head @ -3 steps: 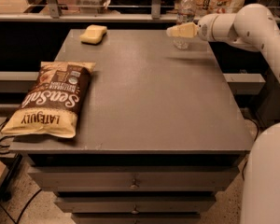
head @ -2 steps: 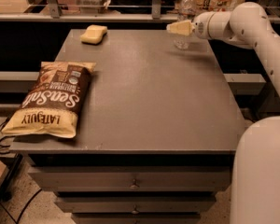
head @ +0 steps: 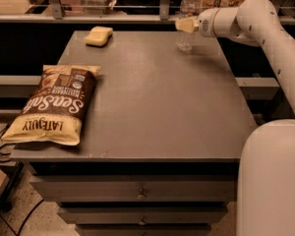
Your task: Move water bottle near brown chip bag
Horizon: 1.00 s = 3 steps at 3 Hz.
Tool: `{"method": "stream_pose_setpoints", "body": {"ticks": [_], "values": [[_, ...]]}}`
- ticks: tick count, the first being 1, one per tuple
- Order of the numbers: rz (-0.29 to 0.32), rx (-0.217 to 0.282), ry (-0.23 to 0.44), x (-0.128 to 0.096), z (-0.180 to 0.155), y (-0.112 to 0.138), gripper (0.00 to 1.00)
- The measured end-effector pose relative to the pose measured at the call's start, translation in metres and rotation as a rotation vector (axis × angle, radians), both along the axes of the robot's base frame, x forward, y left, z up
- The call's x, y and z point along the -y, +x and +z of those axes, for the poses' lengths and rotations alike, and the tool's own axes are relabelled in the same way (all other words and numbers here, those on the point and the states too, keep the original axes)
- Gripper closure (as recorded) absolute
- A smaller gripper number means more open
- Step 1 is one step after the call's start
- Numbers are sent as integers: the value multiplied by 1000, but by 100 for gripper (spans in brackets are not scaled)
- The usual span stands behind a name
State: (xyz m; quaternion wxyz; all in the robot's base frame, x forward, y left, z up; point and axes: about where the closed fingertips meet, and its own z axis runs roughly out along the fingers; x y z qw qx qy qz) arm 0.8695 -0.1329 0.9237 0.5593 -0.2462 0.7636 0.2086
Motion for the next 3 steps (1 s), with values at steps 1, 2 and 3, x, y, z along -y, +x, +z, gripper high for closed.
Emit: {"method": "stream_pose_setpoints", "body": {"ticks": [1, 2, 3], "values": [[90, 6, -20, -28, 19, -22, 94], [108, 3, -25, -34, 21, -25, 100], [108, 3, -25, -34, 21, -25, 100]]}}
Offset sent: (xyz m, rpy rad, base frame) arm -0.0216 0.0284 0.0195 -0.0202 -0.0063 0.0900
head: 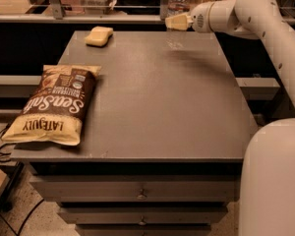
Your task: Move water bottle near brown chip bag
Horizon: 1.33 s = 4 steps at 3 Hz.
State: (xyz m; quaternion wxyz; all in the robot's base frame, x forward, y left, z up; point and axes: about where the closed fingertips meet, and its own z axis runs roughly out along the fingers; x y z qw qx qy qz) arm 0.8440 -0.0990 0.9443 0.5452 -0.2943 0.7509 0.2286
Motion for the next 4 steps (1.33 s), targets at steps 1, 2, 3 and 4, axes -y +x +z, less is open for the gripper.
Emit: {"method": "stream_pose_setpoints", "body": {"ticks": [1, 2, 3, 4], "values": [[69, -8, -33, -22, -4, -10, 100], [199, -3, -61, -58, 0, -44, 100], [336, -10, -58, -92, -2, -86, 100], [454, -31, -50, -123, -13, -123, 100]]}}
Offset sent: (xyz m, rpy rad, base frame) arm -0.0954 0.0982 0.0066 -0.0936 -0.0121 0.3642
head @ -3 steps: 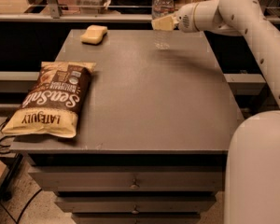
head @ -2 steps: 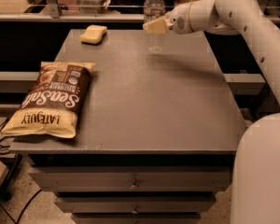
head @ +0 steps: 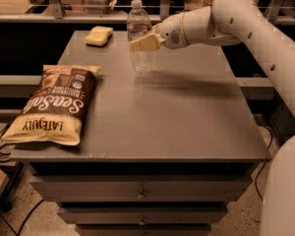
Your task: Move water bottle near brown chip bag
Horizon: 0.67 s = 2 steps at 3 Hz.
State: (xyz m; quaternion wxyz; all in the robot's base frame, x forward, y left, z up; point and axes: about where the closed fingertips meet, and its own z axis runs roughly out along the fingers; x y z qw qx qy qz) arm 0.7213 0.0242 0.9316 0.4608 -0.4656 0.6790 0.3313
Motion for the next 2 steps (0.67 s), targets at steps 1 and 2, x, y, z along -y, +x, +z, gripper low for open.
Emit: {"method": "stream_pose_setpoints", "body": {"ticks": [1, 2], "values": [[108, -26, 32, -30, -10, -40, 100], [198, -31, 69, -55, -12, -77, 100]]}}
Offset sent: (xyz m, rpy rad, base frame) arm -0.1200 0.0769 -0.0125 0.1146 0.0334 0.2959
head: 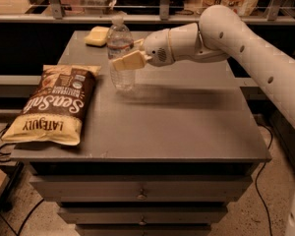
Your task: Move water bottle near brown chip bag
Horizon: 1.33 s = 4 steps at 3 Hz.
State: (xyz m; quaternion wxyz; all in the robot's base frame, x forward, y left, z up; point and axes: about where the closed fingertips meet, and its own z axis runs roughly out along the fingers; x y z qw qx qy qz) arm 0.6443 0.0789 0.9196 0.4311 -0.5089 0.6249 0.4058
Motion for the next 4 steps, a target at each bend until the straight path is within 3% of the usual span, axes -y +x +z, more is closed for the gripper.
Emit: {"method": "stream_pose_setpoints", "body": {"ticks": [2, 4], "values": [[143, 23, 67, -42, 3, -61, 97], [152, 87, 48, -58, -12, -77, 51]]}}
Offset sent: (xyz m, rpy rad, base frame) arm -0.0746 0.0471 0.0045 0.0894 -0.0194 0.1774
